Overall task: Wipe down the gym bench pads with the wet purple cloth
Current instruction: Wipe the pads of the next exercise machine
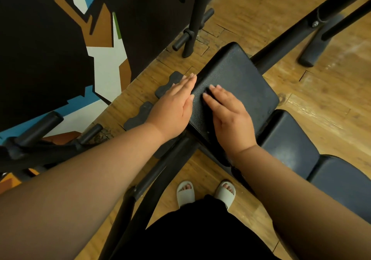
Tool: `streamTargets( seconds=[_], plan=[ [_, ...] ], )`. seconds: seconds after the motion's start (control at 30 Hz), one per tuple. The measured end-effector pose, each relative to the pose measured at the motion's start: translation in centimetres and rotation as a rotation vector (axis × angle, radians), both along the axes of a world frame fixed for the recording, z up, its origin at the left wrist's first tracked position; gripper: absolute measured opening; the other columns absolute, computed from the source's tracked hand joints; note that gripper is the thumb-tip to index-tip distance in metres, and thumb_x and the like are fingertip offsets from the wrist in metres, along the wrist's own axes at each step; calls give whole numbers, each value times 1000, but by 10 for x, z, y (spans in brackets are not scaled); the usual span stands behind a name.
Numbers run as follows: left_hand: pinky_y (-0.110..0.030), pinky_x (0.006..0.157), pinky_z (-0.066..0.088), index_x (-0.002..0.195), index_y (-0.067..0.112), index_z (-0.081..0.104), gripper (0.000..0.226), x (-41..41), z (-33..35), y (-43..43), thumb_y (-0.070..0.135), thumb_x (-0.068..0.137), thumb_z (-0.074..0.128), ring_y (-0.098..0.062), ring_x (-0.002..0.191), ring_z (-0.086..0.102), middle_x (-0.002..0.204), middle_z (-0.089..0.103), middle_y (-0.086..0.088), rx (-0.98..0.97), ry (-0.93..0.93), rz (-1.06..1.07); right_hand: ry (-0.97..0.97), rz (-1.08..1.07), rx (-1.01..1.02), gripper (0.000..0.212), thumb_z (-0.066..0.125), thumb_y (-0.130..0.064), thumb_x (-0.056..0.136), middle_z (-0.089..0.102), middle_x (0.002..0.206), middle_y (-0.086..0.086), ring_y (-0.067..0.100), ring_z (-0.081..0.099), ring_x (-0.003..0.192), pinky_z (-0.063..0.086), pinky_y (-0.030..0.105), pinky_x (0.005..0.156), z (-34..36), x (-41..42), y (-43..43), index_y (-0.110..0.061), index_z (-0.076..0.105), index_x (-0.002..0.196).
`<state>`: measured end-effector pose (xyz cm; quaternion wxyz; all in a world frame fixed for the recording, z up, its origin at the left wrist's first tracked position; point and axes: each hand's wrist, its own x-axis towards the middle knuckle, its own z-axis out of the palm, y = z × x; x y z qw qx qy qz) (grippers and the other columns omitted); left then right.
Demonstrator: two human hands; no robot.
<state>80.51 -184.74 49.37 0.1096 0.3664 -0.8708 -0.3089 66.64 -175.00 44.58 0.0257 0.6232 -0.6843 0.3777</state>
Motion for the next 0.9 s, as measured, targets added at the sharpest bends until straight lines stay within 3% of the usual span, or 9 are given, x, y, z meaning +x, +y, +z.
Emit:
streamTargets(
  seconds=[0.2, 0.3, 0.43, 0.53, 0.7, 0.83, 0.9],
  plan=[
    [-20, 116, 13, 153, 13, 21, 49, -1, 1, 2, 14, 105, 32, -10, 146, 16, 159, 24, -2, -26, 2, 9, -15, 8, 14, 32, 51, -3, 94, 56, 134, 17, 30, 50, 128, 36, 34, 112, -14, 11, 45, -2, 64, 123],
    [-22, 117, 12, 152, 11, 23, 48, -1, -3, 1, 15, 105, 31, -8, 145, 14, 159, 24, -4, -57, 11, -2, 10, 20, 18, 31, 52, -2, 93, 59, 131, 18, 32, 51, 127, 34, 33, 112, -10, 0, 27, -2, 64, 122],
    [-26, 119, 13, 151, 11, 26, 52, 0, -9, -1, 22, 101, 26, -10, 146, 14, 159, 25, -3, -164, -7, -44, -71, -124, 31, 33, 48, -11, 94, 60, 129, 18, 33, 54, 124, 32, 29, 111, 4, -10, -12, -4, 65, 121],
    [-27, 119, 12, 150, 9, 30, 50, 1, -11, -2, 20, 101, 27, -14, 147, 16, 158, 27, -5, -232, -12, -80, -73, -118, 46, 35, 47, -9, 94, 57, 133, 17, 29, 50, 127, 27, 24, 115, -6, 4, 16, -4, 63, 124],
    [-23, 117, 10, 150, 11, 29, 50, 0, -12, -2, 20, 101, 27, -5, 143, 11, 158, 26, -3, -213, -11, -62, -12, -33, 31, 32, 50, -5, 94, 59, 130, 18, 31, 51, 126, 32, 29, 113, -11, 2, 31, -2, 65, 121],
    [-24, 117, 10, 151, 11, 29, 51, 0, -10, -2, 21, 101, 27, -10, 146, 14, 158, 26, -2, -199, -17, -62, -72, -164, 34, 31, 57, -1, 91, 61, 129, 17, 33, 55, 123, 38, 35, 108, 3, -10, -12, -4, 66, 121],
    [-26, 118, 12, 151, 11, 28, 51, 0, -10, -1, 20, 101, 27, -14, 147, 15, 158, 26, -2, -194, -19, -63, -85, -173, 40, 32, 54, -3, 93, 59, 131, 17, 31, 54, 124, 35, 32, 110, -1, -1, -1, -4, 65, 122]
  ],
)
